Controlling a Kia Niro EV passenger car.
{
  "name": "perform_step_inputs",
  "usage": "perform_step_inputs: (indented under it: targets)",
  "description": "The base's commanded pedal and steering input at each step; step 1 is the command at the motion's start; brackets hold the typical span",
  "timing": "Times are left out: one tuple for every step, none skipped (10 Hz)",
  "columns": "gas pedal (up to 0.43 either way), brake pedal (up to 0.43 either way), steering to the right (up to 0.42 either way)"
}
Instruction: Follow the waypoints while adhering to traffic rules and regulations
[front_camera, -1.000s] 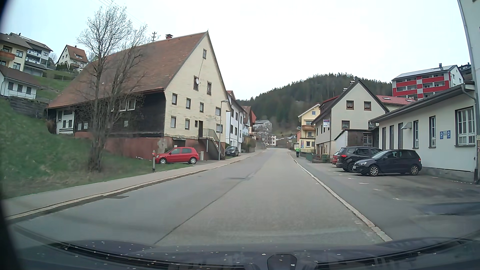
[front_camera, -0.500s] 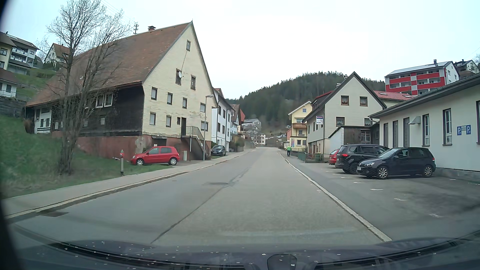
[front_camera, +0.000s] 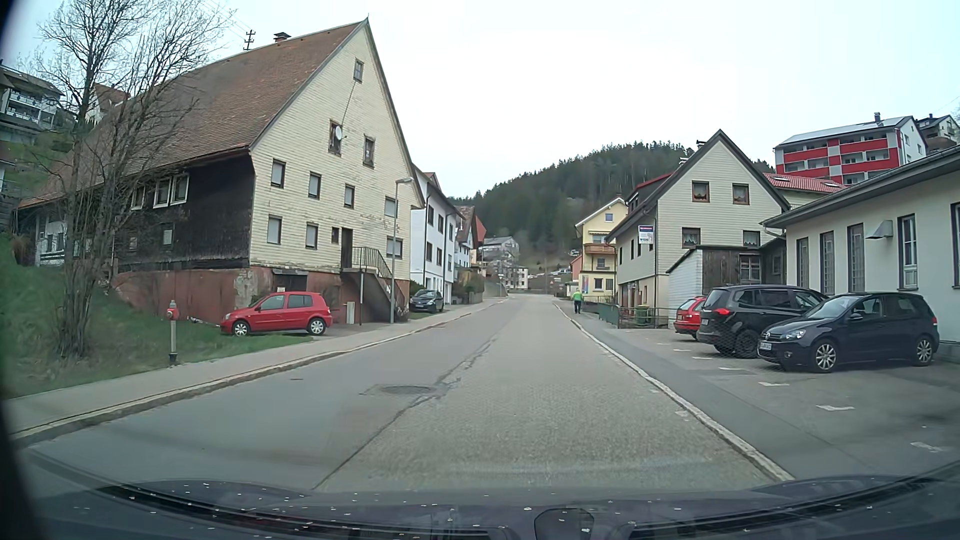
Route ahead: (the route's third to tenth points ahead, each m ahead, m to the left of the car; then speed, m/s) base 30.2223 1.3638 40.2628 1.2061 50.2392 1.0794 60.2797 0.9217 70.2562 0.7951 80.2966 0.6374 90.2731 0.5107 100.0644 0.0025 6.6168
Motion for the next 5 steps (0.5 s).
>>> perform_step_inputs:
  targets:
    - [0.197, 0.0, 0.004]
    - [0.197, 0.0, 0.004]
    - [0.197, 0.0, 0.004]
    - [0.197, 0.0, 0.004]
    - [0.197, 0.0, 0.005]
